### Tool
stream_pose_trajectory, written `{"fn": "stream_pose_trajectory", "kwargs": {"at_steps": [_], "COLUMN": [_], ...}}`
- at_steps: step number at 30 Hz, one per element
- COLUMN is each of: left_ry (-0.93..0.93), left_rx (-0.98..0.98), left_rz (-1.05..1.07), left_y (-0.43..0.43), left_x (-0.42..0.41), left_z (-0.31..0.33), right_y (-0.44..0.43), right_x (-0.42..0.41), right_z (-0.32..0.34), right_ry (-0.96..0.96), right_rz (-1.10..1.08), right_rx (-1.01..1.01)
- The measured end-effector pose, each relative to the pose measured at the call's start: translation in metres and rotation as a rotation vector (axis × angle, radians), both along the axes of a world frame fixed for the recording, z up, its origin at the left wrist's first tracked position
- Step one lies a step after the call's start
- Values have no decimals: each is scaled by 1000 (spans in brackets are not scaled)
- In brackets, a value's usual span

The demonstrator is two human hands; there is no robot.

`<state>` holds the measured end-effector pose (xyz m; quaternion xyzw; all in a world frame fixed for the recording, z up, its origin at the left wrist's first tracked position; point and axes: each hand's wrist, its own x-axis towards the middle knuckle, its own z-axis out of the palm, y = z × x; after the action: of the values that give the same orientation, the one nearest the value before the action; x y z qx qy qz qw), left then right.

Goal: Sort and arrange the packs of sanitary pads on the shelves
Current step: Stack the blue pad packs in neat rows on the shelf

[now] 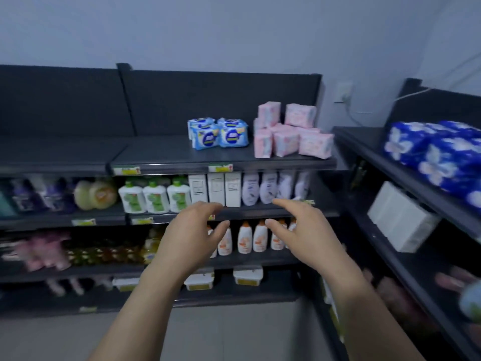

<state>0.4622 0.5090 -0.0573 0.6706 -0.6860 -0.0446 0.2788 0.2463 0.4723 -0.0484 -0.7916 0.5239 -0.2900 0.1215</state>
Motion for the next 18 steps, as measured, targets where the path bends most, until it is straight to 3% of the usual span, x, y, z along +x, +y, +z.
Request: {"fn": "stream_pose_trajectory", "kwargs": {"at_steps": [18], "left_ry": [14], "left_rx": [-63], "left_rz": [235], "left_y": [-254], "left_x": [78], "left_z": [-5], "right_y": [-302], "right_x": [87], "right_z": [8], "right_ry": [40], "right_rz": [187], "right_rx": [-63]}}
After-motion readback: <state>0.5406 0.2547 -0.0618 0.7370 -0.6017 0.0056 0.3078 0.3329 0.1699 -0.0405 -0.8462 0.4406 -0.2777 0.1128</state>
